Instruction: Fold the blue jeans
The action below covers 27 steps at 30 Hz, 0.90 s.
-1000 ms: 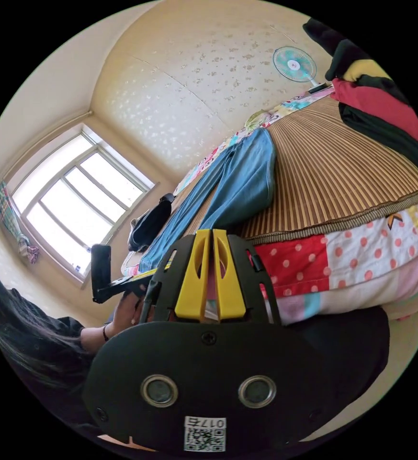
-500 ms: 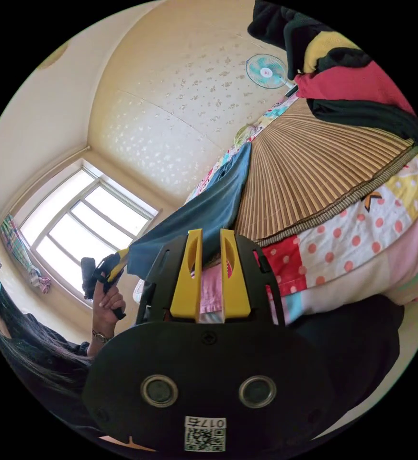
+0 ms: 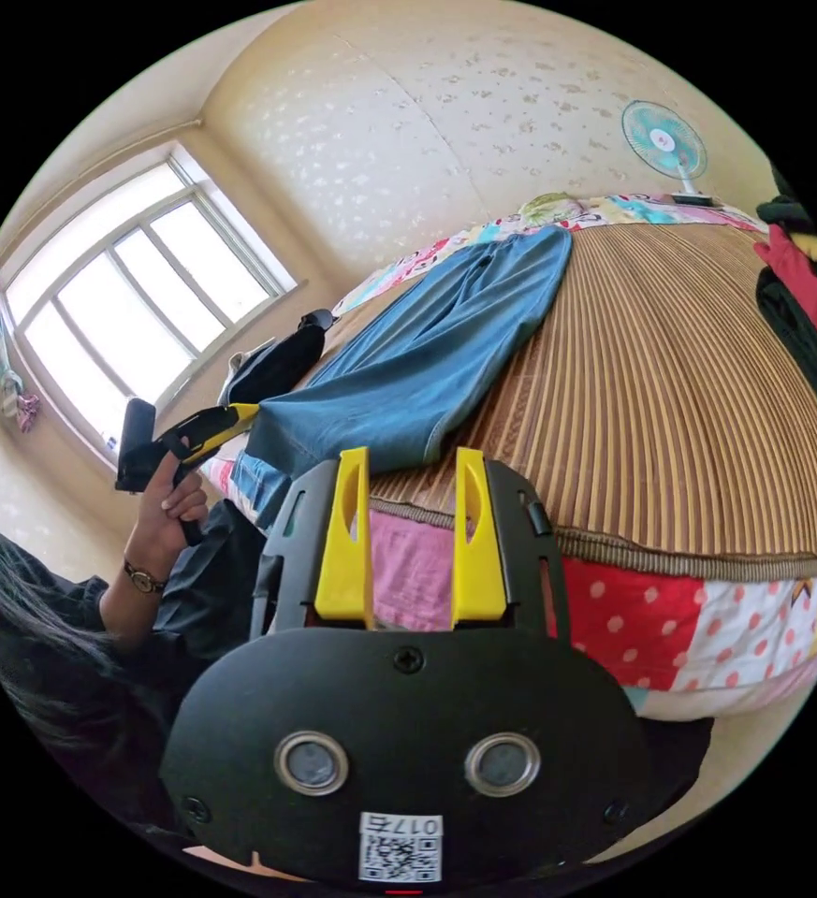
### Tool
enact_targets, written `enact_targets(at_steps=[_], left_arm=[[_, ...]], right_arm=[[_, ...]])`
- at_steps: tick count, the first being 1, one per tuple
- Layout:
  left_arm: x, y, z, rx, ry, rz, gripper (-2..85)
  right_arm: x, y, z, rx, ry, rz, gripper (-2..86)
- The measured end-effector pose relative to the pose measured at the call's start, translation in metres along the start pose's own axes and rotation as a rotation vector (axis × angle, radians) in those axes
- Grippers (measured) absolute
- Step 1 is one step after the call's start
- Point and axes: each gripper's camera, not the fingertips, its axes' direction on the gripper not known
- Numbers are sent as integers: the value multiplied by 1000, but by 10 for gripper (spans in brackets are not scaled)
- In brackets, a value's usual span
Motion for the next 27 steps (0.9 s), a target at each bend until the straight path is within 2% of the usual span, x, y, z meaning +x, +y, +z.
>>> enact_targets(at_steps=[4,5,7,9,12,14,16,18,20,21,25,27], left_arm=[[-1,-7,0,-5,25,-11,-8],[-3,-13,-3,-17,64,-22,-8],[-5,-25,-6,-59,174,-32,-8],[1,-47,-3,-188,315,-20,-8],[23,-62,1,-321,343,60,-9],[34,-64,12,-404,326,113,-9],[38,-60,38,-525,302,133,-9],[31,-47,74,-653,283,112,-10],[26,-36,96,-736,284,98,-10],[24,-32,107,-778,285,97,-10],[29,-32,104,-752,254,107,-10],[42,-39,87,-660,210,143,-10]], right_arm=[[1,-20,14,-92,-9,-5,56],[1,-27,10,-132,-77,-15,44],[-2,-32,-16,-72,-232,-34,33],[12,-35,-65,91,-453,50,25],[51,-28,-107,220,-630,239,19],[69,-21,-120,213,-553,308,17],[84,-15,-116,119,-416,373,17],[109,-1,-93,-69,-206,546,19],[115,10,-85,-103,-151,578,22],[112,15,-88,-56,-177,565,26],[92,20,-95,-9,-110,506,55],[78,24,-93,-30,-51,473,78]])
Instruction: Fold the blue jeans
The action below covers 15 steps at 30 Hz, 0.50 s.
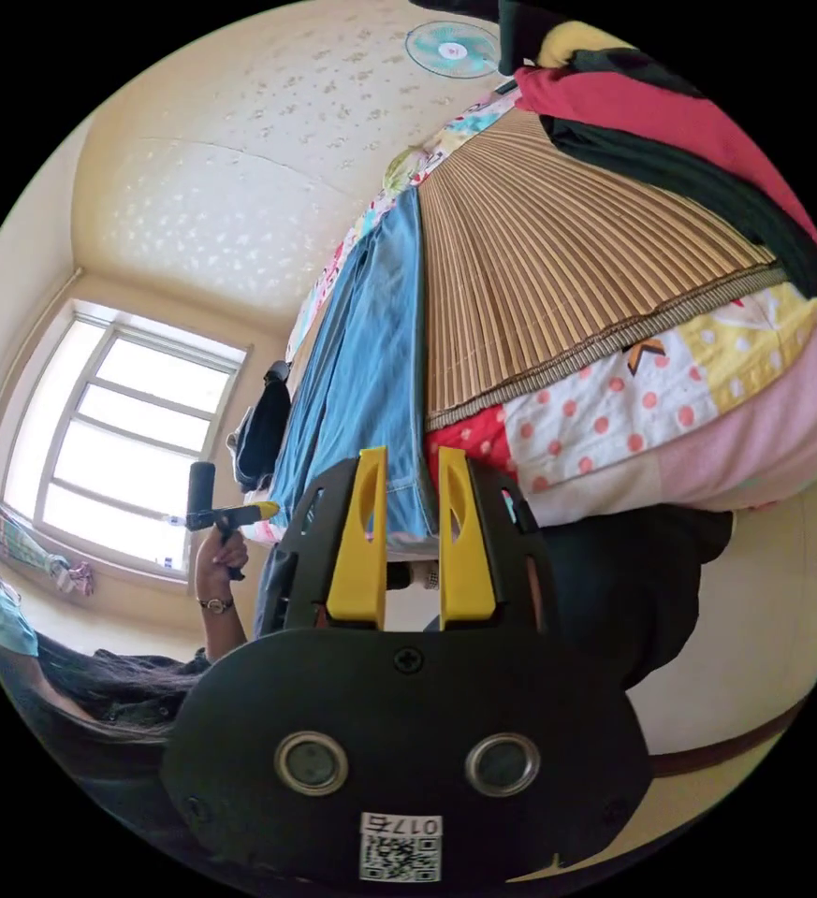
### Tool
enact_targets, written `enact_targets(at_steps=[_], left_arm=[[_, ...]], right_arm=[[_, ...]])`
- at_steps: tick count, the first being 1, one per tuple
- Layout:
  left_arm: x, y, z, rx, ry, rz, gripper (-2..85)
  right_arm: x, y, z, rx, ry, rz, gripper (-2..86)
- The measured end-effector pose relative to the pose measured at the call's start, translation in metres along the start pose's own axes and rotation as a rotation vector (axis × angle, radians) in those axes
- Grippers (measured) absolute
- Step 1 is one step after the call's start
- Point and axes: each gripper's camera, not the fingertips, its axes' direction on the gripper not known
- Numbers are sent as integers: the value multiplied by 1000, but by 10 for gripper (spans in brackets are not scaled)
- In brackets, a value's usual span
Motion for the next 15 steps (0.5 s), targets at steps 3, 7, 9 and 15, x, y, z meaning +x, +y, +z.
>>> enact_targets(at_steps=[3,7,9,15], left_arm=[[23,10,-18,166,-64,44,-9],[52,27,-25,339,-107,93,-5],[69,34,-20,392,-92,144,12],[79,14,-5,420,105,113,123]], right_arm=[[-4,7,16,-70,56,-6,68],[-22,19,13,-63,-61,-63,41],[-57,33,2,24,-145,-188,33],[-141,41,38,-88,-133,-436,27]])
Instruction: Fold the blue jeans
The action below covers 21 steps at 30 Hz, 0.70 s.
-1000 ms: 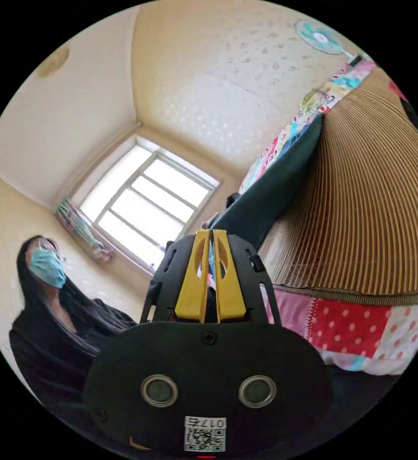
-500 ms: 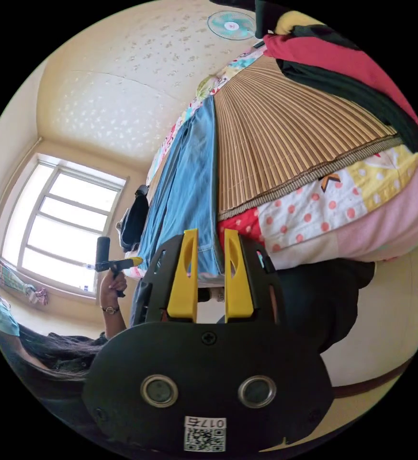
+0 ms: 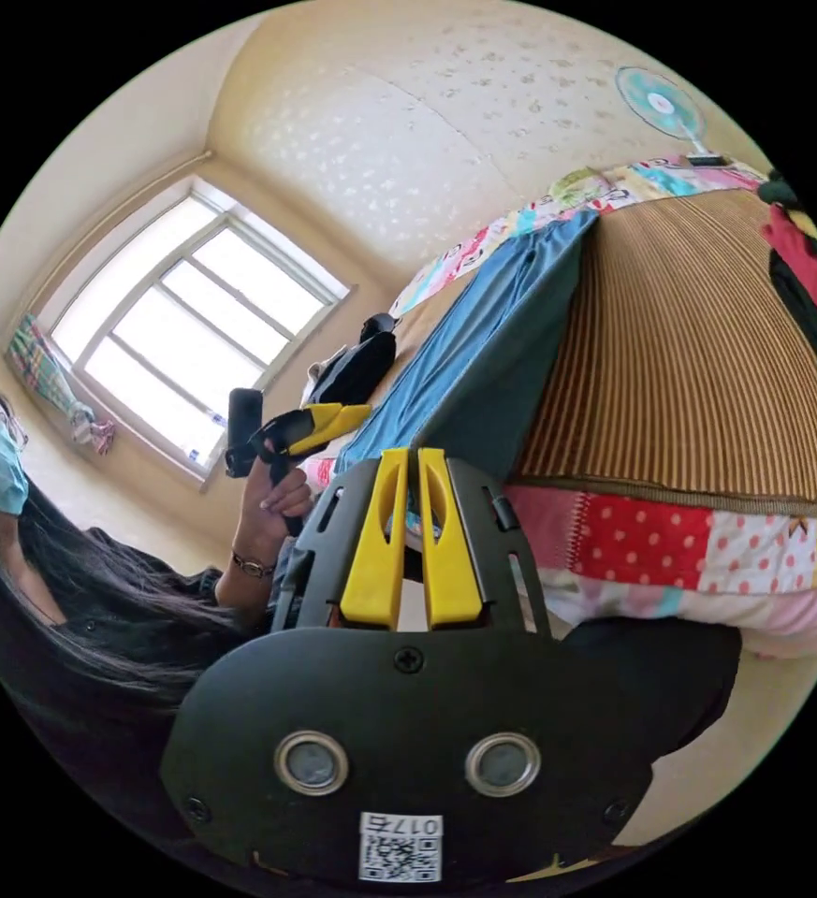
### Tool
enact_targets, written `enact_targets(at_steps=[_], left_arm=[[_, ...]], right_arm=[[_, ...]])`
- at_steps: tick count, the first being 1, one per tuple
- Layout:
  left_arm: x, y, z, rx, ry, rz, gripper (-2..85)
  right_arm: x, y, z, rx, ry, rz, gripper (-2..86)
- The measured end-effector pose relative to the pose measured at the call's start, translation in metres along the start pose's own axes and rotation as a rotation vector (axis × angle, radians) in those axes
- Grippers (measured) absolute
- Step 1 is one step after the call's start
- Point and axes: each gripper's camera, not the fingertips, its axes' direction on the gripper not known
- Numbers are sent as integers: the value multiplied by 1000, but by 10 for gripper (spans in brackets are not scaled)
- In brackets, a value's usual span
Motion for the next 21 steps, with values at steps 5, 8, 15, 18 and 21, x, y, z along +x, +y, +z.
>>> enact_targets(at_steps=[5,8,15,18,21], left_arm=[[-1,-36,40,-125,-17,-31,136],[-8,-42,57,-173,-61,-52,115],[-18,-41,47,-159,-34,-55,-1],[-26,-43,30,-125,-9,-89,-7],[-35,-45,17,-93,46,-119,-8]], right_arm=[[-25,-14,50,-121,1,-78,25],[-37,-16,69,-162,3,-113,25],[-31,-31,82,-394,-79,-212,24],[-6,-72,69,-429,21,-192,21],[39,-147,65,-361,166,-99,27]])
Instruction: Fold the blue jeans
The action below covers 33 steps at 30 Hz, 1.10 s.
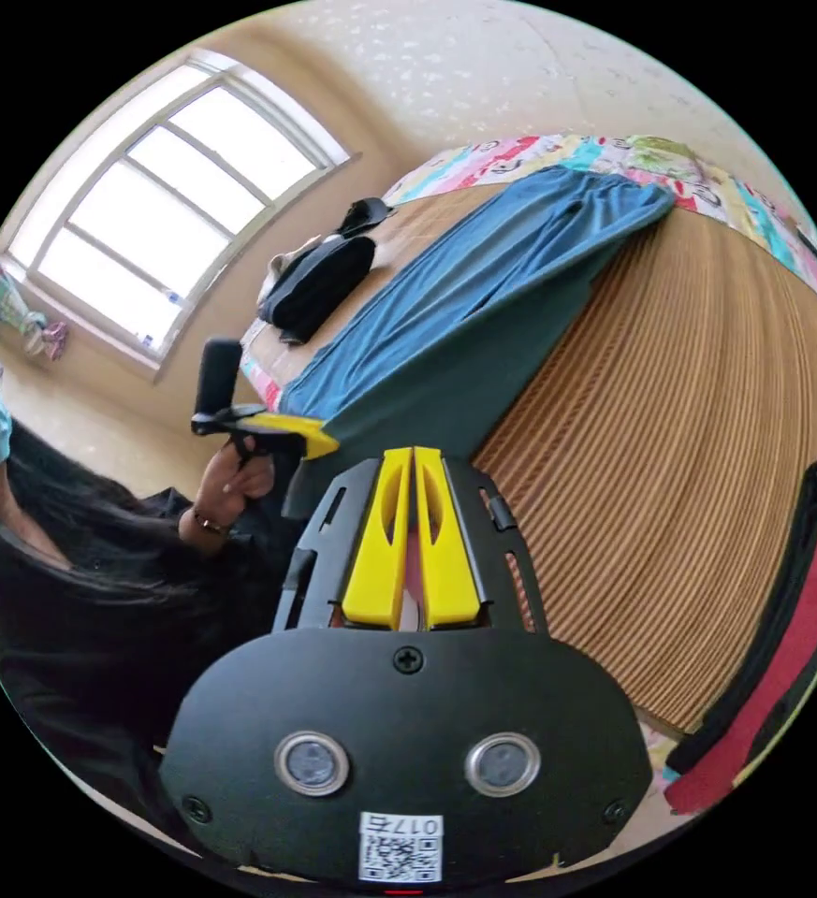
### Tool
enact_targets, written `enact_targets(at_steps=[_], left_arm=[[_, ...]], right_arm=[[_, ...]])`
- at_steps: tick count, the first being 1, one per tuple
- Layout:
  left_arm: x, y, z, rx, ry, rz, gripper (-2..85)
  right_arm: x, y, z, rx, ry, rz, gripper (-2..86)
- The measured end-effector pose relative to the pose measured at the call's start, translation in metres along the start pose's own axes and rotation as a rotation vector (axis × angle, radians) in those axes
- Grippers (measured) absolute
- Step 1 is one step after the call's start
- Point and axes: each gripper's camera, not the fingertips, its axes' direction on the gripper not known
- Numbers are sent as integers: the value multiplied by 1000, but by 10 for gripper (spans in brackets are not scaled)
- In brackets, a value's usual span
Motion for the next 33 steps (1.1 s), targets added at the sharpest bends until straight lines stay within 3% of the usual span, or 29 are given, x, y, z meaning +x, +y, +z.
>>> enact_targets(at_steps=[4,8,17,20,27,33], left_arm=[[-3,-6,-8,0,29,-15,-8],[-5,-13,-12,-6,70,-27,-9],[-12,-24,-27,-5,135,-60,-9],[-19,-29,-33,0,175,-81,-9],[-14,-44,-73,-42,220,-68,-9],[-20,-37,-166,-39,116,-41,-9]], right_arm=[[94,-103,5,119,-98,199,59],[174,-200,29,321,19,490,95],[251,-301,128,327,24,690,105],[245,-321,147,315,139,683,70],[108,-400,175,347,660,309,21],[-17,-464,245,360,689,53,17]])
